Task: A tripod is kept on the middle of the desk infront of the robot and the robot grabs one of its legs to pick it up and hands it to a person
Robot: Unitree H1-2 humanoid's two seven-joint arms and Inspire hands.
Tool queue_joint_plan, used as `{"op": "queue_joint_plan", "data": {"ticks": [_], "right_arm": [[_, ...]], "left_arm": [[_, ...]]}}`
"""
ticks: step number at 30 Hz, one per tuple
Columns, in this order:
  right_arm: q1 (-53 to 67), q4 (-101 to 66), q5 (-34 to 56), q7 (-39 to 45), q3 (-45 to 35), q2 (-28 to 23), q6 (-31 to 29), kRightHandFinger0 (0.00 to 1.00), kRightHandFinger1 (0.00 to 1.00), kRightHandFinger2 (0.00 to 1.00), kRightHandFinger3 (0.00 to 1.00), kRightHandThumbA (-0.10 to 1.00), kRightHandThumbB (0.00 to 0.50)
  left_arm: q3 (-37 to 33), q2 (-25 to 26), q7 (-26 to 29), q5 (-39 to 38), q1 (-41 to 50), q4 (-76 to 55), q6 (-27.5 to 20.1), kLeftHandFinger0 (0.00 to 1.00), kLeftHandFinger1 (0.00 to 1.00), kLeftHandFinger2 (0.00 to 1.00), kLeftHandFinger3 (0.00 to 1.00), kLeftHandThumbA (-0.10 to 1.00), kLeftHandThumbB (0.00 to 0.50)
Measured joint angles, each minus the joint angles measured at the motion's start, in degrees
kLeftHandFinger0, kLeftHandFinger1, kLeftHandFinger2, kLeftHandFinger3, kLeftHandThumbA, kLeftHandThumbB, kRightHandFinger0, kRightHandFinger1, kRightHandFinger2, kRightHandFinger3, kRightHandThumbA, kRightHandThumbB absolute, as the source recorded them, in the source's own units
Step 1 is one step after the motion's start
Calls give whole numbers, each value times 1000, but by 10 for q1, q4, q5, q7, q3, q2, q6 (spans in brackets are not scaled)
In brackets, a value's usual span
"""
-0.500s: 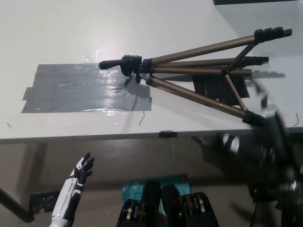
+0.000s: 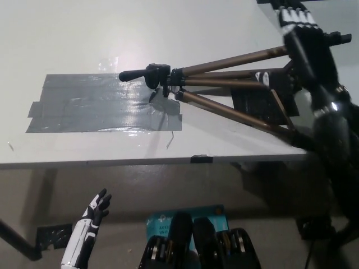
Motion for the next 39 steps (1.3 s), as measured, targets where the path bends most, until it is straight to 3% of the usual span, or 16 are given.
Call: {"op": "queue_joint_plan", "data": {"ticks": [16, 21, 26, 27, 28, 29, 30, 31, 32, 33, 34, 35, 36, 37, 39], "right_arm": [[-155, 300, -62, 2, 87, 6, 40, 1000, 1000, 1000, 1000, 1000, 496], [-175, 364, -62, 2, 101, 9, 37, 1000, 1000, 1000, 1000, 940, 500], [-197, 409, -59, 18, 116, 8, 28, 1000, 1000, 1000, 1000, 792, 500], [-203, 416, -59, 24, 120, 7, 25, 1000, 1000, 1000, 1000, 668, 473], [-208, 422, -58, 28, 124, 7, 22, 1000, 1000, 1000, 1000, 624, 478], [-212, 430, -58, 29, 128, 7, 17, 1000, 1000, 1000, 1000, 501, 427], [-214, 437, -59, 26, 130, 7, 13, 1000, 1000, 1000, 1000, 458, 435], [-214, 444, -60, 17, 133, 7, 6, 947, 895, 925, 1000, 206, 345], [-214, 449, -61, 10, 134, 8, 2, 608, 603, 670, 725, -5, 304], [-212, 456, -63, -3, 137, 8, -3, 250, 317, 477, 514, -81, 277], [-210, 461, -64, -11, 139, 9, -6, 50, 106, 341, 399, -96, 265], [-209, 467, -65, -22, 142, 9, -9, 10, 79, 377, 372, -99, 278], [-208, 472, -68, -31, 147, 9, -11, 0, 189, 594, 511, -100, 284], [-207, 475, -69, -37, 150, 9, -12, 0, 269, 713, 640, -100, 291], [-204, 483, -75, -59, 158, 9, -17, 0, 261, 717, 683, -100, 308]], "left_arm": [[-1, -2, 0, 6, -5, -4, -6, 1000, 1000, 1000, 1000, 1000, 172], [-1, -2, 0, 7, -11, -7, -6, 1000, 1000, 1000, 1000, 1000, 165], [-1, -3, 0, 7, -14, -14, -6, 1000, 1000, 1000, 1000, 1000, 160], [-1, -3, 0, 7, -15, -14, -6, 1000, 1000, 1000, 1000, 1000, 138], [-1, -3, 0, 9, -16, -14, -6, 1000, 1000, 1000, 1000, 1000, 137], [-1, -3, 0, 9, -16, -15, -5, 1000, 1000, 1000, 1000, 1000, 131], [-1, -3, 0, 10, -15, -16, -5, 1000, 1000, 1000, 1000, 1000, 131], [-1, -3, 0, 10, -14, -16, -5, 1000, 1000, 1000, 1000, 1000, 136], [-1, -3, 0, 10, -14, -16, -5, 1000, 1000, 1000, 1000, 1000, 130], [-1, -3, 0, 10, -14, -16, -4, 1000, 1000, 1000, 1000, 1000, 133], [-1, -3, 0, 10, -13, -16, -4, 1000, 1000, 1000, 1000, 1000, 121], [-1, -3, 0, 10, -13, -16, -3, 1000, 1000, 1000, 1000, 1000, 123], [-1, -3, 0, 10, -13, -16, -3, 1000, 1000, 1000, 1000, 1000, 119], [-1, -3, 0, 11, -13, -16, -3, 1000, 1000, 1000, 1000, 1000, 114], [-1, -3, 0, 11, -13, -16, -3, 1000, 1000, 1000, 1000, 1000, 113]]}}
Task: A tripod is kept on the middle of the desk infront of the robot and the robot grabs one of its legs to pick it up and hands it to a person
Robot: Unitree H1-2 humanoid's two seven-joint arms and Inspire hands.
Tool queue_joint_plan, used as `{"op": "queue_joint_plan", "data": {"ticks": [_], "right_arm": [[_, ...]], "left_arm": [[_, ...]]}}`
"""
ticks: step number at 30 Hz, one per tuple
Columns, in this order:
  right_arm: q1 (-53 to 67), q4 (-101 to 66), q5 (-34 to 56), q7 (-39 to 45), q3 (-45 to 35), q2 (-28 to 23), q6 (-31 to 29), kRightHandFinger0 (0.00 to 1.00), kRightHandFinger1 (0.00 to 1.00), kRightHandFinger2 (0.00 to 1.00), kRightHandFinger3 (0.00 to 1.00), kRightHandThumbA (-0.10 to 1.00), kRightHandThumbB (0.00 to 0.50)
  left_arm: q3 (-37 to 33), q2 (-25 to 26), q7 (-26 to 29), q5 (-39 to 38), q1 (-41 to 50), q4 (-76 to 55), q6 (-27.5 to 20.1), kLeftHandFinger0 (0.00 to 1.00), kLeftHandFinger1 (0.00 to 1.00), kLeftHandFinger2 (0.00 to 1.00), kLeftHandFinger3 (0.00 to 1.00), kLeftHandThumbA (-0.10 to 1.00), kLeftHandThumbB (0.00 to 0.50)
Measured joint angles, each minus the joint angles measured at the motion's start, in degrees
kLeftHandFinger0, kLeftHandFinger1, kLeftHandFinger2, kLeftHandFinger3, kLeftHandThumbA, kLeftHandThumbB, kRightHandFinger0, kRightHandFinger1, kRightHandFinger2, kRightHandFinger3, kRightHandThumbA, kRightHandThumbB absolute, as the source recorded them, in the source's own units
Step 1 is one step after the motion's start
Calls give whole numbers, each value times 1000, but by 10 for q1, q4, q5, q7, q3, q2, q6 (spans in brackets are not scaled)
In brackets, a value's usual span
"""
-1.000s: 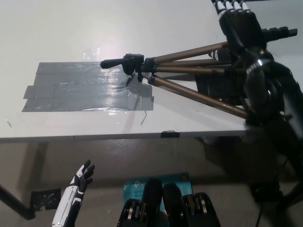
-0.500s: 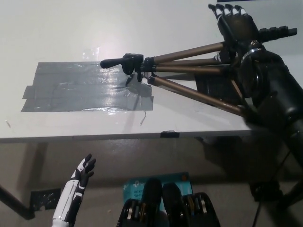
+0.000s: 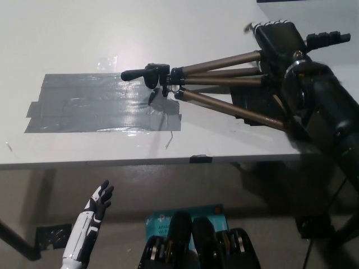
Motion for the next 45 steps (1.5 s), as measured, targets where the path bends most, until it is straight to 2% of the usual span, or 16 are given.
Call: {"op": "queue_joint_plan", "data": {"ticks": [4, 6, 10, 13, 15, 18, 20, 21, 23, 26, 30, 34, 39, 43, 44, 45], "right_arm": [[4, 11, -8, -40, 8, 0, -10, 0, 220, 700, 688, -100, 270], [6, 15, -12, -61, 11, 1, -15, 0, 314, 784, 794, -100, 199], [13, 21, -17, -98, 16, 1, -26, 0, 427, 833, 973, -100, 202], [18, 22, -23, -123, 18, 2, -34, 0, 435, 851, 996, -100, 197], [20, 22, -27, -138, 20, 1, -38, 3, 520, 914, 1000, -100, 184], [23, 22, -33, -156, 21, 1, -44, 0, 486, 896, 973, -100, 195], [25, 22, -37, -168, 22, 1, -47, 0, 377, 786, 924, -100, 192], [25, 21, -37, -171, 22, 1, -49, 0, 296, 703, 840, -100, 188], [26, 19, -40, -184, 22, 1, -55, 0, 288, 694, 788, -100, 181], [27, 12, -47, -202, 22, 2, -65, 0, 274, 705, 757, -100, 212], [26, 11, -53, -225, 22, 3, -80, 0, 241, 730, 787, -100, 191], [23, 11, -59, -246, 23, 11, -93, 0, 261, 784, 832, -100, 208], [9, 10, -70, -273, 24, 20, -105, 0, 249, 774, 798, -100, 229], [-9, 9, -78, -295, 25, 26, -114, 0, 144, 700, 683, -100, 211], [-11, 8, -79, -298, 25, 26, -116, 0, 136, 703, 825, -100, 268], [-14, 8, -79, -303, 25, 27, -118, 0, 82, 599, 813, -100, 273]], "left_arm": [[0, 0, 0, 1, 0, 0, 3, 1000, 1000, 1000, 1000, 1000, 110], [0, 0, 0, 1, 1, 0, 4, 1000, 1000, 1000, 1000, 1000, 104], [0, -2, 0, 3, 2, 0, 7, 1000, 1000, 1000, 1000, 1000, 87], [0, -2, 0, 5, 2, 0, 7, 1000, 1000, 1000, 1000, 1000, 85], [0, -2, 0, 7, 2, 0, 8, 1000, 1000, 1000, 1000, 1000, 97], [0, -3, 0, 8, 2, 0, 9, 1000, 1000, 1000, 1000, 1000, 103], [0, -3, 0, 9, 2, 0, 11, 1000, 1000, 1000, 1000, 1000, 89], [0, -4, 0, 9, 2, 0, 11, 1000, 1000, 1000, 1000, 1000, 76], [0, -4, 0, 9, 2, 0, 12, 1000, 1000, 1000, 1000, 1000, 68], [0, -4, 0, 9, 2, 0, 14, 1000, 1000, 1000, 1000, 1000, 68], [0, -4, 0, 9, 2, 0, 20, 1000, 1000, 1000, 1000, 990, 63], [0, -3, 0, 11, 2, -1, 27, 1000, 1000, 1000, 1000, 866, 51], [0, -3, 0, 11, 2, -1, 31, 1000, 1000, 1000, 1000, 866, 88], [0, -3, -1, 12, 2, -4, 33, 1000, 1000, 1000, 1000, 803, 32], [-1, -3, -1, 12, 2, -4, 33, 1000, 1000, 1000, 1000, 796, 38], [-1, -3, -1, 12, 2, -4, 34, 1000, 1000, 1000, 1000, 795, 39]]}}
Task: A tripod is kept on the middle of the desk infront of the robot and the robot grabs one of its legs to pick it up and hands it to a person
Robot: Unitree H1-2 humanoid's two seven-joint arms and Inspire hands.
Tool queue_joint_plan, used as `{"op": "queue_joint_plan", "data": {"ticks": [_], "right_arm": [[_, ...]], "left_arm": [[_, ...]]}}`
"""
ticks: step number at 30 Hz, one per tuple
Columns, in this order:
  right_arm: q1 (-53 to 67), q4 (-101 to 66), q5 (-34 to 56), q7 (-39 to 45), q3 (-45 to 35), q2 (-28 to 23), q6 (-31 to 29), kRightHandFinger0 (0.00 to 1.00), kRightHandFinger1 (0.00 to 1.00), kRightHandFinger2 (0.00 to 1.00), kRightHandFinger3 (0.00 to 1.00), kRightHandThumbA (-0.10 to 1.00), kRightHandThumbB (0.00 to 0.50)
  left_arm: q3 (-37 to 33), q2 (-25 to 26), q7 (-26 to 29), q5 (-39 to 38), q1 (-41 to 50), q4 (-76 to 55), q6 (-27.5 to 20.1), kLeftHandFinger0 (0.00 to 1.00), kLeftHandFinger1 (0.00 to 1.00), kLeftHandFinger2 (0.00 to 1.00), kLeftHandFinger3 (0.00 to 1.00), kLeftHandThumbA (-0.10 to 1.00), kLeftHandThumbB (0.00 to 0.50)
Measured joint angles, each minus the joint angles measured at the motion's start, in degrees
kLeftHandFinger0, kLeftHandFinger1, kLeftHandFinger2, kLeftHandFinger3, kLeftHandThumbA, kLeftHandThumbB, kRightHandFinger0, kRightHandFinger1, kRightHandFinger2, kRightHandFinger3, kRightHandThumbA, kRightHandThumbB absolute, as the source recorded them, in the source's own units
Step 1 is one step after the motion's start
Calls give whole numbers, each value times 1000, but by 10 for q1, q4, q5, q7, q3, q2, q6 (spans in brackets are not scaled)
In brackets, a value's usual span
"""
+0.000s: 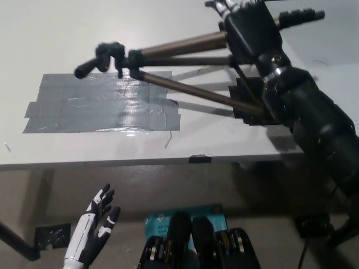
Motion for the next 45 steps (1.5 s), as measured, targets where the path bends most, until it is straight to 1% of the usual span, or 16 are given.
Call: {"op": "queue_joint_plan", "data": {"ticks": [1, 4, 6, 7, 9, 11, 13, 14, 20, 26, 29, 31, 32, 33, 35, 45], "right_arm": [[-6, 0, -2, -8, 0, 2, -3, 0, 6, 462, 570, -100, 267], [-20, 1, -7, -25, 0, 6, -10, 0, 0, 345, 200, -100, 256], [-32, 2, -9, -38, 0, 9, -14, 0, 0, 350, 216, -100, 243], [-35, 3, -9, -42, 0, 10, -15, 0, 0, 358, 97, -100, 244], [-44, 6, -11, -52, 1, 12, -18, 0, 8, 432, 93, -100, 237], [-56, 15, -14, -67, 3, 16, -22, 0, 64, 537, 187, -100, 221], [-60, 19, -15, -76, 3, 17, -25, 0, 144, 669, 552, -100, 183], [-64, 24, -17, -88, 3, 20, -28, 0, 167, 709, 639, -100, 170], [-65, 23, -19, -103, 3, 25, -29, 0, 194, 745, 655, -100, 197], [-64, 23, -19, -124, 1, 25, -26, 0, 271, 790, 816, -100, 230], [-60, 23, -18, -130, -3, 22, -22, 0, 319, 788, 800, -100, 180], [-54, 16, -16, -125, -9, 20, -19, 249, 482, 699, 826, 344, 256], [-49, 7, -11, -114, -15, 18, -18, 858, 991, 1000, 1000, 589, 424], [-44, 0, -7, -102, -18, 17, -17, 1000, 1000, 1000, 1000, 618, 453], [-38, -6, -3, -90, -20, 15, -17, 1000, 1000, 1000, 1000, 683, 500], [42, -99, 45, 35, -24, 10, 4, 1000, 1000, 1000, 1000, 785, 500]], "left_arm": [[-1, 0, 0, 2, 0, 0, 0, 1000, 1000, 1000, 1000, 793, 46], [-1, 1, -1, 4, 0, -4, 1, 1000, 1000, 1000, 1000, 808, 51], [-1, 2, -1, 6, 1, -10, 4, 1000, 1000, 1000, 1000, 812, 37], [-2, 2, -2, 7, 1, -12, 4, 1000, 1000, 1000, 1000, 818, 38], [-2, 3, -3, 9, 1, -18, 6, 1000, 1000, 1000, 1000, 825, 47], [-2, 5, -5, 11, 0, -20, 8, 1000, 1000, 1000, 1000, 831, 56], [-2, 6, -6, 12, 1, -21, 9, 1000, 1000, 1000, 1000, 849, 60], [-2, 6, -6, 13, 1, -22, 12, 1000, 1000, 1000, 1000, 854, 59], [-3, 7, -7, 17, 5, -27, 14, 1000, 1000, 1000, 1000, 849, 41], [-4, 7, -8, 19, 9, -30, 16, 1000, 1000, 1000, 1000, 812, 24], [-5, 7, -11, 20, 11, -36, 17, 1000, 1000, 1000, 1000, 813, 23], [-5, 8, -11, 22, 11, -37, 18, 1000, 1000, 1000, 1000, 802, 10], [-6, 8, -11, 23, 11, -37, 18, 1000, 1000, 1000, 1000, 799, 14], [-6, 7, -11, 23, 11, -37, 18, 1000, 1000, 1000, 1000, 795, 16], [-6, 7, -11, 24, 11, -37, 18, 1000, 1000, 1000, 1000, 791, 18], [-5, 7, -11, 24, 10, -34, 20, 1000, 1000, 1000, 1000, 808, 34]]}}
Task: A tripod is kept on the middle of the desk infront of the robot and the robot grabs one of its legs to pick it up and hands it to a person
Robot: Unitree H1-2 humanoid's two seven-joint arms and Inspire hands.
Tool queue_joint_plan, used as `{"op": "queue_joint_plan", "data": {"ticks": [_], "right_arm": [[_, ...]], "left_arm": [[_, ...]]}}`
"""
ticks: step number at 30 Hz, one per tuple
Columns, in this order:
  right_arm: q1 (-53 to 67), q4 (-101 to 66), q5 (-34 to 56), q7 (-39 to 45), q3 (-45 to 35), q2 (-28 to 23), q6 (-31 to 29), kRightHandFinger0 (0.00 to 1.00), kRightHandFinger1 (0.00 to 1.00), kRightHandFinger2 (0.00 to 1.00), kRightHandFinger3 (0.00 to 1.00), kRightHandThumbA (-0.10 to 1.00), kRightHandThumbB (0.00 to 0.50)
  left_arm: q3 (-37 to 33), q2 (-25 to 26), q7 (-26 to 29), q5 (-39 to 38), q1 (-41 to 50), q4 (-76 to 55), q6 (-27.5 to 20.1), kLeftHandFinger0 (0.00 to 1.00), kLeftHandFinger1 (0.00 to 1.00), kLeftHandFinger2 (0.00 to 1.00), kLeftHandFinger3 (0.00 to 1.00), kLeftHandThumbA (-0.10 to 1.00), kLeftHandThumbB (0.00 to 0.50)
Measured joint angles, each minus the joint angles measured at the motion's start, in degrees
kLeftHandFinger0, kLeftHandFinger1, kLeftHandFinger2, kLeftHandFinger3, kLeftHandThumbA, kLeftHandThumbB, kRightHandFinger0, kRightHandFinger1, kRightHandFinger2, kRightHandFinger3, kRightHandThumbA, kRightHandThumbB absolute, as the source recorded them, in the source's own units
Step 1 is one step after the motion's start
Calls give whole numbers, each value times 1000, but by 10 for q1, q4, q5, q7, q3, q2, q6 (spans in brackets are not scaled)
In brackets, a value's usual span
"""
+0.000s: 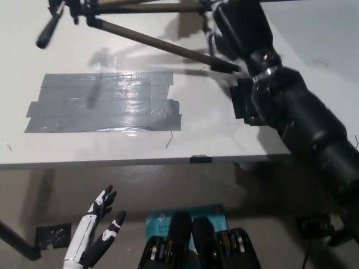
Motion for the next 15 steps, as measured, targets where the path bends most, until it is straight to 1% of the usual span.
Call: {"op": "queue_joint_plan", "data": {"ticks": [2, 5, 6, 8, 11, 13, 14, 15], "right_arm": [[17, -27, 15, 27, 0, -4, 8, 1000, 1000, 1000, 1000, 844, 500], [37, -66, 36, 65, 0, -13, 17, 1000, 1000, 1000, 1000, 844, 500], [37, -66, 36, 65, 0, -13, 17, 1000, 1000, 1000, 1000, 856, 500], [61, -123, 64, 104, -2, -30, 31, 1000, 1000, 1000, 1000, 878, 500], [77, -167, 85, 131, -5, -43, 38, 1000, 1000, 1000, 1000, 895, 500], [90, -198, 100, 147, -8, -53, 43, 1000, 1000, 1000, 1000, 925, 500], [96, -215, 111, 156, -9, -59, 45, 1000, 1000, 1000, 1000, 964, 500], [107, -242, 125, 167, -13, -68, 48, 1000, 1000, 1000, 1000, 969, 482]], "left_arm": [[0, 0, 0, 0, -1, 1, 0, 1000, 1000, 1000, 1000, 800, 25], [0, 0, 0, 0, -2, 2, 0, 1000, 1000, 1000, 1000, 791, 9], [0, 0, 0, 0, -2, 2, 0, 1000, 1000, 1000, 1000, 785, 8], [0, 0, 0, 0, -3, 2, 1, 1000, 1000, 1000, 1000, 783, 17], [0, 0, 0, 0, -4, 3, 1, 1000, 1000, 1000, 1000, 791, 27], [0, 0, 0, 0, -5, 5, 1, 1000, 1000, 1000, 1000, 800, 29], [0, 0, 0, 0, -6, 7, 1, 1000, 1000, 1000, 1000, 804, 31], [0, 0, 0, 0, -8, 9, 1, 1000, 1000, 1000, 1000, 804, 28]]}}
